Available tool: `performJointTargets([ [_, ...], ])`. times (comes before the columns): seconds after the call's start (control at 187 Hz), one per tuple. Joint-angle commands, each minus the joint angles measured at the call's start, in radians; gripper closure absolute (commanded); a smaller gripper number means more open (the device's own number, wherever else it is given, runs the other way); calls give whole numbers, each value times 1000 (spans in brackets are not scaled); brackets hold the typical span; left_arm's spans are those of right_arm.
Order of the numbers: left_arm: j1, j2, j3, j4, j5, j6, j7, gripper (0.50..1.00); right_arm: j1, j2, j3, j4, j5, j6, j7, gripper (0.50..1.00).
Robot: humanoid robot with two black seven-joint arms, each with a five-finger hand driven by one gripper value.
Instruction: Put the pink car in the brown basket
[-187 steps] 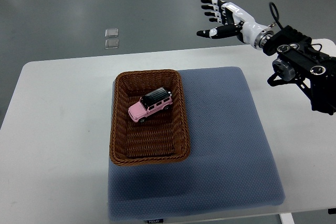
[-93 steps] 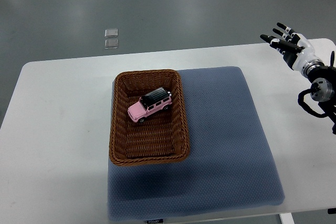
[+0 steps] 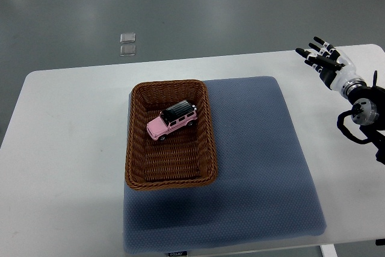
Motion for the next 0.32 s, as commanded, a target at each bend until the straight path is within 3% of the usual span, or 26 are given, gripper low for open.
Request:
performJointTargets([
  [0.0, 0, 0, 0, 0, 0, 0, 0, 500, 0, 12, 0, 6, 0, 5, 0, 585],
  [0.166, 0, 0, 0, 0, 0, 0, 0, 500, 1, 50, 3, 14, 0, 35, 0, 583],
  [0.311, 0, 0, 0, 0, 1, 0, 0, 500, 1, 61, 3, 14, 1, 126, 0, 583],
])
